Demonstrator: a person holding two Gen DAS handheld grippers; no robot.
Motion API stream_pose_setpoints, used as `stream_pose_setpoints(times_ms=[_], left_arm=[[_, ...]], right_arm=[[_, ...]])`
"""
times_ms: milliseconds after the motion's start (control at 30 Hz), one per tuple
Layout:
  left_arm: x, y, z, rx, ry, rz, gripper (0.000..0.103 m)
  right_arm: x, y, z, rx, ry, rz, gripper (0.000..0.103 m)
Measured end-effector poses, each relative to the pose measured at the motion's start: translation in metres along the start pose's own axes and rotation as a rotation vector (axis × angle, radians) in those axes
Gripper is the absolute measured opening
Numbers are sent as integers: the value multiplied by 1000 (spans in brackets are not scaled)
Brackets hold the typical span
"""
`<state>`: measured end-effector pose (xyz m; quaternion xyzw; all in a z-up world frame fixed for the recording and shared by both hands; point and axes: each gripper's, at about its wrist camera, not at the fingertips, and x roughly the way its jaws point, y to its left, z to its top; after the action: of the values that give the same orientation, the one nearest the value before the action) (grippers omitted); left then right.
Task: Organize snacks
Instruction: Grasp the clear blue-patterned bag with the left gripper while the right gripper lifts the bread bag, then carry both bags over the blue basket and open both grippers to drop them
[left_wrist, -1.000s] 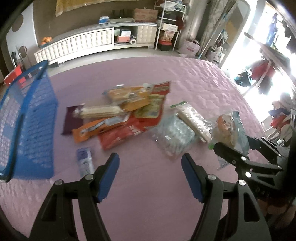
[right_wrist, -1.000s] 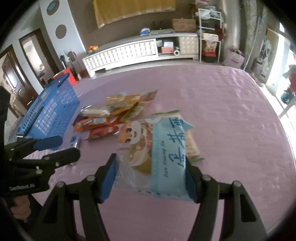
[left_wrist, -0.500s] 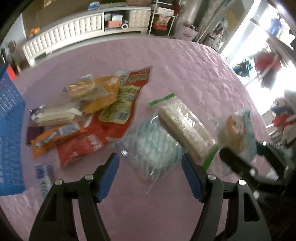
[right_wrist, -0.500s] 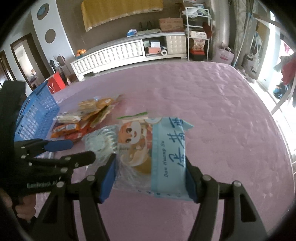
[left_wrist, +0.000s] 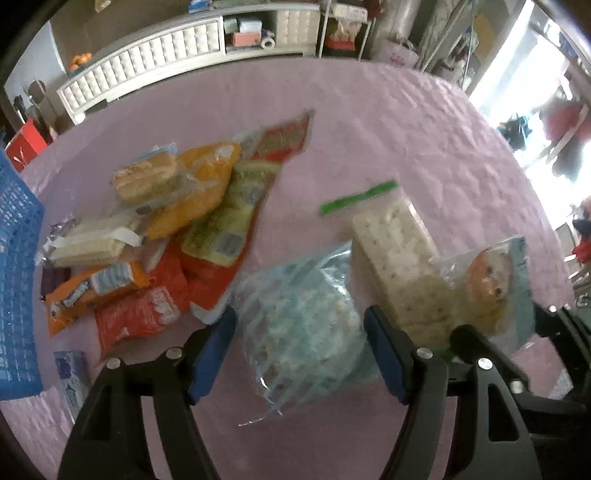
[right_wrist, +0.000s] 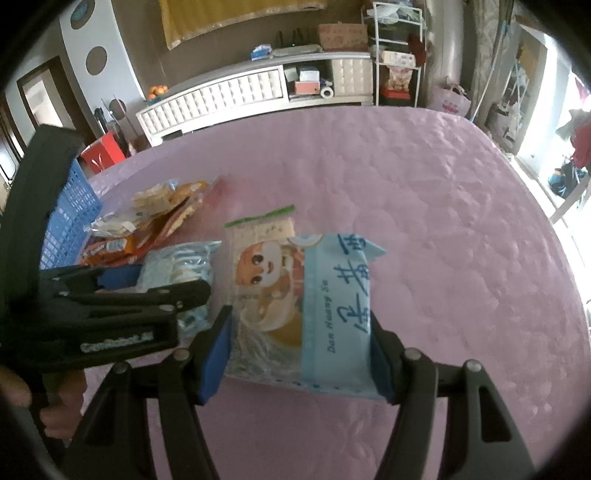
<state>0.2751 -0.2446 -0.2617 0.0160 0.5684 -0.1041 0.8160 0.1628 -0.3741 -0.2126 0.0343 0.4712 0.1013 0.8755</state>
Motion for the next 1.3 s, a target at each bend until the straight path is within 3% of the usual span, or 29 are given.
stream_pose_setpoints(times_ms=[100, 267, 500, 933, 1300], left_arm=[[2, 1, -1, 10, -16, -9, 70], [-6, 1, -7, 67, -21, -24, 57], [-40, 15, -29, 64, -54, -74, 56], [-154, 62, -54, 62, -241, -88, 56], [-249, 150, -75, 21, -356, -62, 56]], right_arm=[[-1, 1, -1, 0, 1, 0, 70], [-3, 2, -1, 4, 4, 6, 70], [-22, 15, 1, -11, -12, -7, 70], [-85, 74, 9, -64, -89, -20, 70], [-126, 161, 37, -178, -180, 32, 70]])
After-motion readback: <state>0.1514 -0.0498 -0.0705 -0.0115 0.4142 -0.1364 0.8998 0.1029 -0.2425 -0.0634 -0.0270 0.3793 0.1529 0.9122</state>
